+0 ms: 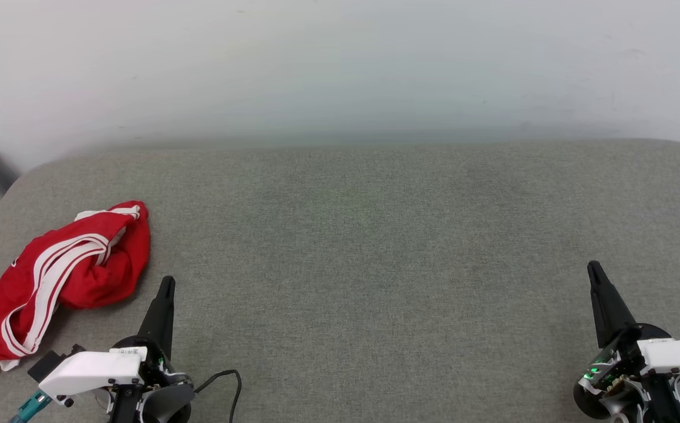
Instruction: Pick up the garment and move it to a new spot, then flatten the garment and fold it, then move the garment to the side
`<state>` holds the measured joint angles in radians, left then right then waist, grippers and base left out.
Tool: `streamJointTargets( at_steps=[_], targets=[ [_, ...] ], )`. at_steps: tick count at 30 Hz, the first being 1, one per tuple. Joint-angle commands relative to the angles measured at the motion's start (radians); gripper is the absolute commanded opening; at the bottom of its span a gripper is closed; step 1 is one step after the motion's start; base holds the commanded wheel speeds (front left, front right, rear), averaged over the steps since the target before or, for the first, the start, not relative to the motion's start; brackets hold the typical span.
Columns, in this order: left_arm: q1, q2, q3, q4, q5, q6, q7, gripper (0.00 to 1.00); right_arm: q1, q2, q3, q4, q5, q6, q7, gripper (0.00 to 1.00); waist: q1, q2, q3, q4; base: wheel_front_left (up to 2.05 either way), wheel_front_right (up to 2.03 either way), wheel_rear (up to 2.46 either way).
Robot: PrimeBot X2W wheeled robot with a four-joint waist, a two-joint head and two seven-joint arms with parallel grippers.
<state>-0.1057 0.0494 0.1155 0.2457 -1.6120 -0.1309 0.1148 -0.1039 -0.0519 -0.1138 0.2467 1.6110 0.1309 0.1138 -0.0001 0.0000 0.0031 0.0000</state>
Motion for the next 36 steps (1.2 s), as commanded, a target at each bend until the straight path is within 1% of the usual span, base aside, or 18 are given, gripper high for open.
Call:
streamJointTargets(
  at_steps=[1, 36],
  targets=[
    [-0.007, -0.001, 0.001, 0.0, -0.002, -0.003, 0.002, 0.0, -0.011, 0.003, 0.0, 0.001, 0.004, 0.0, 0.0, 0.0, 0.0001, 0.0, 0.0, 0.0, 0.0, 0.0, 0.0],
    [-0.007, -0.001, 0.001, 0.0, -0.002, -0.003, 0.002, 0.0, -0.011, 0.003, 0.0, 0.001, 0.004, 0.0, 0.0, 0.0, 0.0001, 0.0, 0.0, 0.0, 0.0, 0.0, 0.0]
  ],
)
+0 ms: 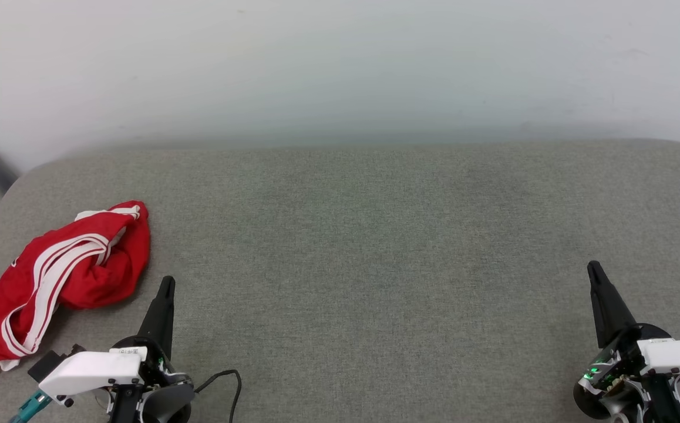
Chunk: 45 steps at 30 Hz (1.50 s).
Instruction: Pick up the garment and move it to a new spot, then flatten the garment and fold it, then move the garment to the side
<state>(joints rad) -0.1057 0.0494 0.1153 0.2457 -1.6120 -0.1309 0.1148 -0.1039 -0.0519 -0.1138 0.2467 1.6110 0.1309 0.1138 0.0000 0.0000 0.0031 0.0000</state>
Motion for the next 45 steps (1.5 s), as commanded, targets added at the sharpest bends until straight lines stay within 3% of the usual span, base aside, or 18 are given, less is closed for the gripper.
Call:
streamJointTargets(
  at_steps=[1, 2, 12, 20, 45],
  targets=[
    [-0.007, -0.001, 0.001, 0.0, -0.002, -0.003, 0.002, 0.0, -0.011, 0.003, 0.0, 0.001, 0.004, 0.0, 0.0, 0.0, 0.0, 0.0, 0.0, 0.0, 0.0, 0.0, 0.0],
    [0.0, 0.0, 0.0, 0.0, 0.0, 0.0, 0.0, 1.0, 0.0, 0.0, 0.0, 0.0, 0.0, 0.0, 0.0, 1.0, 0.0, 0.0, 0.0, 0.0, 0.0, 0.0, 0.0],
    [-0.003, -0.001, -0.048, -0.01, 0.003, 0.0, -0.04, 1.0, 0.007, 0.001, 0.016, -0.009, -0.008, 0.0, -0.041, 1.0, 0.0, 0.0, 0.001, -0.001, 0.0, 0.0, 0.0],
    [-0.006, 0.003, -0.084, -0.043, 0.071, 0.0, -0.08, 1.0, 0.006, 0.0, 0.026, -0.036, -0.09, 0.0, -0.08, 1.0, 0.0, 0.0, 0.001, -0.001, 0.0, 0.0, 0.0],
    [0.003, 0.013, -0.162, -0.097, 0.481, 0.0, -0.175, 1.0, 0.018, -0.01, 0.074, -0.079, -0.629, 0.0, -0.175, 1.0, 0.0, 0.0, -0.004, -0.001, 0.0, 0.0, 0.0]
  ],
)
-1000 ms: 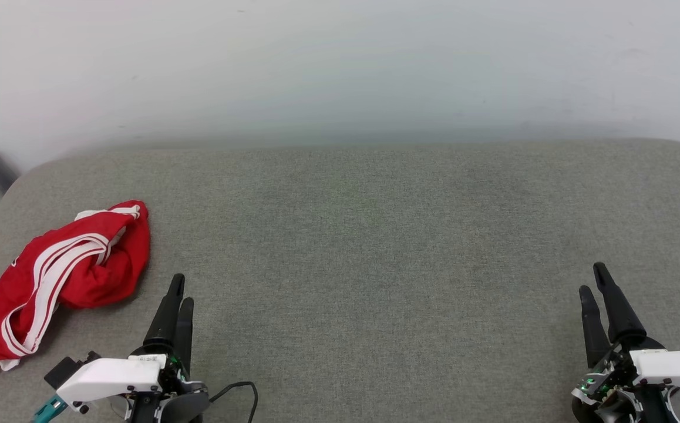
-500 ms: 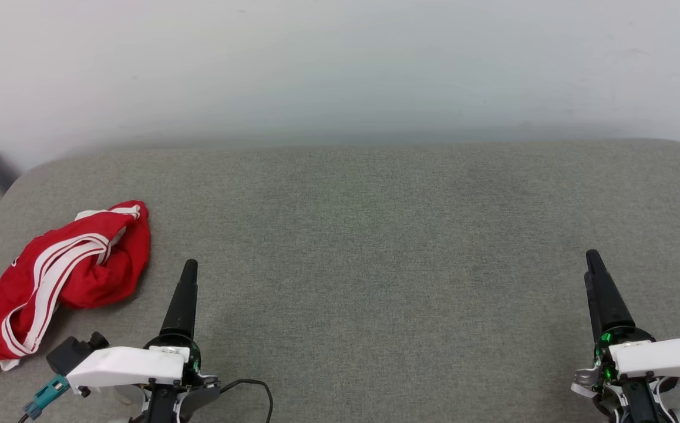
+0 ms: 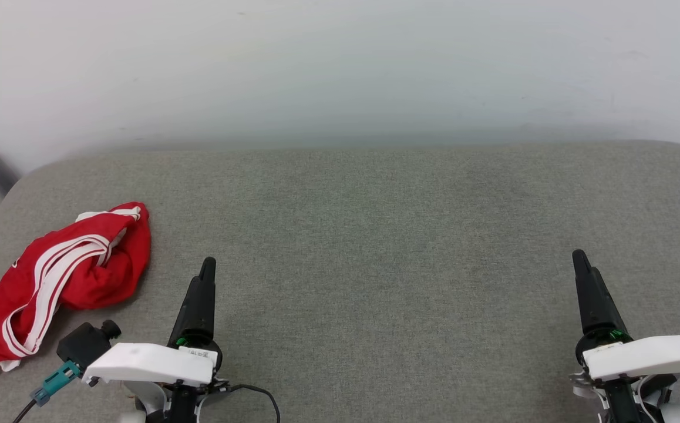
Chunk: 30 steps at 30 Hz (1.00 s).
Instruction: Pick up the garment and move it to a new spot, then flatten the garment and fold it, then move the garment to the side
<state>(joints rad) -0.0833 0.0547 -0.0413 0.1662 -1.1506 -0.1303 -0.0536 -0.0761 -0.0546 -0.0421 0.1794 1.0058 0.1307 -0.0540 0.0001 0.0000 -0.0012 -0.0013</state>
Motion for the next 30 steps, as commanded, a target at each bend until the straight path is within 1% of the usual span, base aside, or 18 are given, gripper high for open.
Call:
streamJointTargets(
  at_steps=[1, 8, 17, 30],
  targets=[
    [-0.019, 0.009, -0.008, -0.019, 0.039, 0.0, -0.01, 1.0, -0.01, -0.007, 0.002, -0.012, -0.047, 0.0, -0.01, 1.0, -0.0001, 0.0, -0.001, 0.0, 0.0, 0.0, 0.0],
    [-0.015, 0.028, -0.029, -0.014, 0.202, 0.0, -0.034, 1.0, -0.011, -0.006, 0.003, -0.01, -0.2, 0.0, -0.034, 1.0, -0.0001, 0.0, -0.003, -0.001, 0.0, 0.0, 0.0],
    [-0.015, 0.029, -0.027, -0.002, 0.413, 0.001, -0.062, 1.0, -0.017, -0.003, 0.004, -0.017, -0.371, 0.0, -0.058, 1.0, -0.0001, 0.0, -0.005, 0.0, 0.0, 0.0, 0.0],
    [-0.008, 0.029, -0.038, 0.007, 0.645, 0.011, -0.098, 1.0, -0.009, 0.002, -0.002, -0.037, -0.568, 0.0, -0.057, 1.0, -0.0001, 0.0, -0.005, -0.001, 0.0, 0.0, 0.0]
  ],
)
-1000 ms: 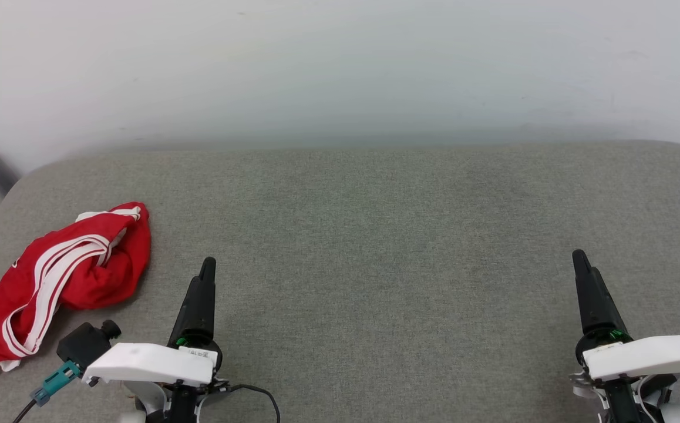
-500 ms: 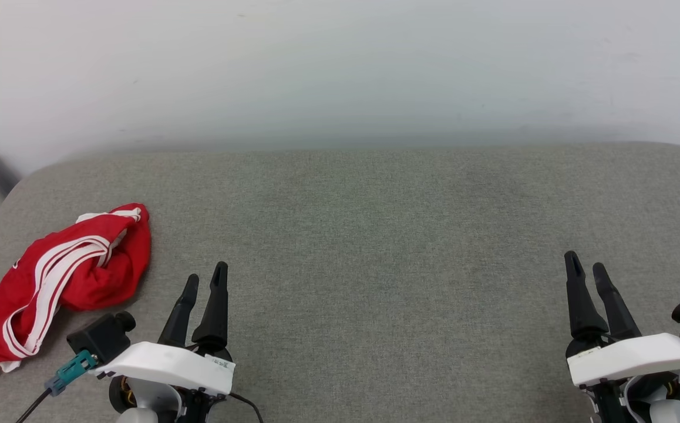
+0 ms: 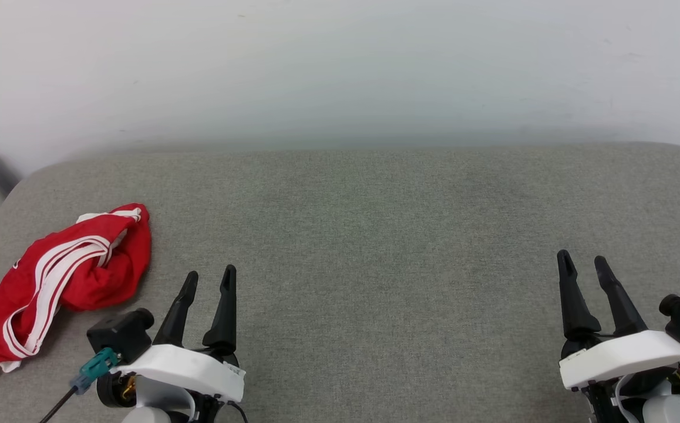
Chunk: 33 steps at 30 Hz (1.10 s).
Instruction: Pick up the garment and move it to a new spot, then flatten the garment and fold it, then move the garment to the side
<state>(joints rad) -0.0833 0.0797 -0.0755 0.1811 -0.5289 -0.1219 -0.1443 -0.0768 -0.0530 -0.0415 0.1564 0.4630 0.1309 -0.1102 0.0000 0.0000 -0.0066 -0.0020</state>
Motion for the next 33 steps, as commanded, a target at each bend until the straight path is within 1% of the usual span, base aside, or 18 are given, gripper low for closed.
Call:
streamJointTargets(
  at_steps=[1, 13, 28, 33],
  targets=[
    [-0.008, 0.004, -0.005, -0.007, 0.037, 0.004, -0.01, 1.0, -0.007, 0.0, -0.003, -0.015, -0.038, 0.0, 0.0, 1.0, 0.0, 0.0, 0.0, 0.0, 0.0, 0.0, 0.0],
    [-0.017, 0.012, -0.029, 0.01, 0.171, 0.017, -0.039, 1.0, 0.003, 0.003, -0.012, -0.021, -0.176, 0.0, 0.009, 1.0, 0.0, 0.0, -0.004, 0.0, 0.0, 0.0, 0.0],
    [-0.034, 0.016, -0.038, 0.038, 0.299, 0.026, -0.073, 1.0, 0.009, 0.003, -0.018, -0.012, -0.298, 0.0, 0.008, 1.0, 0.0, 0.0, -0.004, 0.001, 0.0, 0.0, 0.0],
    [-0.04, 0.017, -0.028, 0.056, 0.333, 0.036, -0.083, 1.0, 0.011, 0.003, -0.02, -0.009, -0.328, 0.0, 0.004, 1.0, 0.0, 0.0, -0.005, -0.001, 0.0, 0.0, 0.0]
  ],
)
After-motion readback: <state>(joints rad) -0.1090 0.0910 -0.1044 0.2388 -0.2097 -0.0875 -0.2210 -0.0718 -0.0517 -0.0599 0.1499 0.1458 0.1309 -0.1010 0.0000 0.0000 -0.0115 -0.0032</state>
